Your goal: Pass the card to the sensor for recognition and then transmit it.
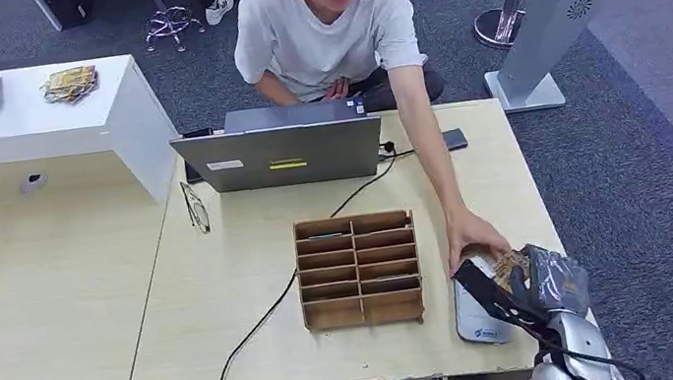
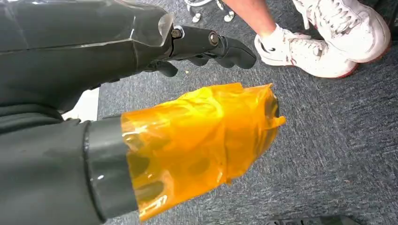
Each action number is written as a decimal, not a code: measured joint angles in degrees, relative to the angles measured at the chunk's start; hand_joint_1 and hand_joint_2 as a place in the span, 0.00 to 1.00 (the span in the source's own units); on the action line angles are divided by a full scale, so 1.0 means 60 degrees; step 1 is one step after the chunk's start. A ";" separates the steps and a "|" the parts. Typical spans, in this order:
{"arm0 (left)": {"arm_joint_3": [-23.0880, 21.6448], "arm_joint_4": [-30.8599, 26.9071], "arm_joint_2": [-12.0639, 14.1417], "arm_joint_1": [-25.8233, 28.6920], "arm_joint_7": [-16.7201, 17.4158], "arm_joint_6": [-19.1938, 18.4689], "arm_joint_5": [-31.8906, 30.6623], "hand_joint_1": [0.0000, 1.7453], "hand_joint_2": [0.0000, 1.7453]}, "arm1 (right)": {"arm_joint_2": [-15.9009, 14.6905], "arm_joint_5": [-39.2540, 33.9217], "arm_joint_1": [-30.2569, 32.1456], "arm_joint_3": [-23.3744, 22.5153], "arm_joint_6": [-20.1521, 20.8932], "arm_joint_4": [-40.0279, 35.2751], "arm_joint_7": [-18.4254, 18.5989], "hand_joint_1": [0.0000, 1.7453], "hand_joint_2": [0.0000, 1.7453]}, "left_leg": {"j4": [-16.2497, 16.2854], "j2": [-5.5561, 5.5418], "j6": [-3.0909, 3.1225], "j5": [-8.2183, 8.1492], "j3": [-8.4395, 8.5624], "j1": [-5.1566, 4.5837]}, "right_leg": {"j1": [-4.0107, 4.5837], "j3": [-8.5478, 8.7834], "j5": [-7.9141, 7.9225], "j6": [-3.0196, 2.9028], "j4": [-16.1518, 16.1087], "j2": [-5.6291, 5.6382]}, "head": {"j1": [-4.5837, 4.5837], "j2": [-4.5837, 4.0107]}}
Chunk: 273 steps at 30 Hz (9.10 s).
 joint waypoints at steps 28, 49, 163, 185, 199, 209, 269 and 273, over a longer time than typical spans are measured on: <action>0.0095 0.0000 0.0000 -0.0001 -0.0197 -0.0007 0.0138 0.00 0.00 | 0.0415 -0.1377 0.0174 0.0591 -0.1228 -0.2786 -0.3096 1.00 1.00 | -0.0003 0.0002 -0.0002 0.0002 -0.0006 0.0001 | 0.0001 -0.0006 0.0000 -0.0001 0.0004 0.0002 | -0.0004 0.0000; 0.0095 0.0000 0.0022 -0.0032 -0.0197 -0.0168 -0.0277 0.00 0.00 | 0.0791 0.0653 -0.2009 0.2248 -0.1694 -0.1489 -0.1967 0.71 1.00 | -0.0002 -0.0002 -0.0001 0.0004 -0.0007 0.0001 | 0.0001 -0.0005 0.0001 -0.0002 0.0005 0.0000 | -0.0007 0.0000; 0.0568 0.0000 0.0117 -0.0024 -0.0193 -0.0004 -0.0047 0.00 0.00 | -0.0014 -0.0015 0.1405 0.4973 -0.3421 -0.3861 -0.3042 0.00 1.00 | -0.0006 0.0003 -0.0014 -0.0007 -0.0004 0.0004 | 0.0002 -0.0007 -0.0010 -0.0002 0.0003 0.0002 | 0.0000 0.0000; 0.0568 0.0000 0.0193 -0.0023 -0.0189 -0.0182 -0.0262 0.00 0.00 | 0.0383 0.1603 0.1133 0.4882 -0.3154 -0.3037 -0.2156 0.00 1.00 | -0.0007 0.0003 -0.0015 -0.0006 -0.0004 0.0005 | 0.0003 -0.0007 -0.0009 -0.0002 0.0004 0.0003 | 0.0000 0.0000; 0.0568 0.0000 0.0204 -0.0030 -0.0193 -0.0295 -0.0484 0.00 0.00 | 0.1093 0.1676 0.0332 0.4933 -0.2467 -0.1661 -0.2182 0.00 1.00 | -0.0007 0.0004 -0.0015 -0.0006 -0.0004 0.0005 | 0.0003 -0.0007 -0.0009 -0.0003 0.0005 0.0003 | -0.0004 0.0000; 0.0565 0.0000 0.0204 -0.0034 -0.0193 -0.0346 -0.0605 0.00 0.00 | 0.1362 0.1716 -0.0162 0.4918 -0.2189 -0.0830 -0.1898 0.00 1.00 | -0.0006 0.0003 -0.0015 -0.0005 -0.0004 0.0005 | 0.0003 -0.0007 -0.0009 -0.0003 0.0005 0.0003 | -0.0004 0.0000; 0.0546 0.0000 0.0200 -0.0033 -0.0193 -0.0466 -0.0819 0.00 0.00 | 0.1475 0.2065 -0.0706 0.3304 -0.1829 0.0820 -0.1428 0.79 1.00 | -0.0006 0.0002 -0.0015 -0.0005 -0.0005 0.0005 | 0.0003 -0.0007 -0.0009 -0.0003 0.0005 0.0002 | 0.0000 0.0000; 0.0546 0.0000 0.0200 -0.0033 -0.0193 -0.0474 -0.0820 0.00 0.00 | 0.1483 0.2084 -0.0706 0.3239 -0.1847 0.0820 -0.1490 0.89 1.00 | -0.0005 0.0003 -0.0015 -0.0005 -0.0004 0.0005 | 0.0003 -0.0007 -0.0008 -0.0003 0.0005 0.0002 | 0.0000 0.0000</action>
